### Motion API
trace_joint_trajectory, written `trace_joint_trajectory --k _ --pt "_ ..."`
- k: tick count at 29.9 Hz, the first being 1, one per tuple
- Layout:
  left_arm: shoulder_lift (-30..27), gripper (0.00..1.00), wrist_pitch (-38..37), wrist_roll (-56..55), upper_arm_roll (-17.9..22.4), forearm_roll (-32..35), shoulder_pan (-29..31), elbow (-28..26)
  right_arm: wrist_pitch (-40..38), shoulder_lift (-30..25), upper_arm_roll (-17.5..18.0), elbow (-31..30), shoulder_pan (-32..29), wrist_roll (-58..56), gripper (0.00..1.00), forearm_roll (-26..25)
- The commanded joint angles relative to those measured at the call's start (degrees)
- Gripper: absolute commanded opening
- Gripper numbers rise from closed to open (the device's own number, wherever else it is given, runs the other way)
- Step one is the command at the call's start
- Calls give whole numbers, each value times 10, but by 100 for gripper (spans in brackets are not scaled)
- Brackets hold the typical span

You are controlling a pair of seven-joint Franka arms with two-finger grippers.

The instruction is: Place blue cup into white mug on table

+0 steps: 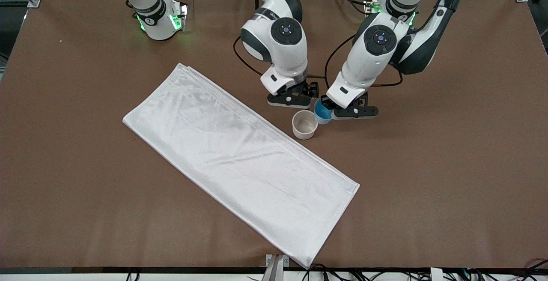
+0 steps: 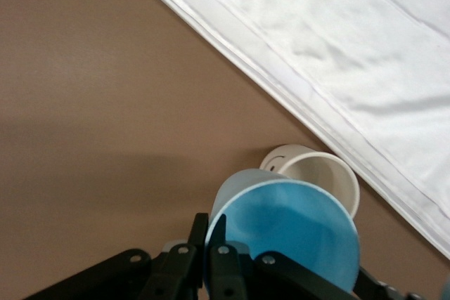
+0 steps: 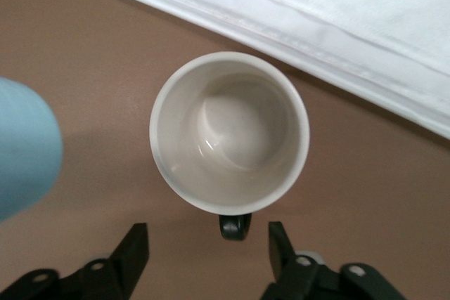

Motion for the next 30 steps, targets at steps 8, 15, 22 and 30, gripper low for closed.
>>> trace_joint_trajectory --k 8,15,22,30 --pt "37 0 57 -12 -2 -15 -22 -7 -130 -129 5 -19 -93 -104 100 -10" --pt "62 0 87 -35 -1 -12 -40 -7 -170 -168 4 -18 -153 -168 100 -11" --pt "82 0 88 -42 0 -8 -48 1 -237 -204 3 -18 -209 -263 100 -47" --pt "107 0 88 -67 1 24 -53 15 -273 -227 4 -19 -285 -338 100 -50"
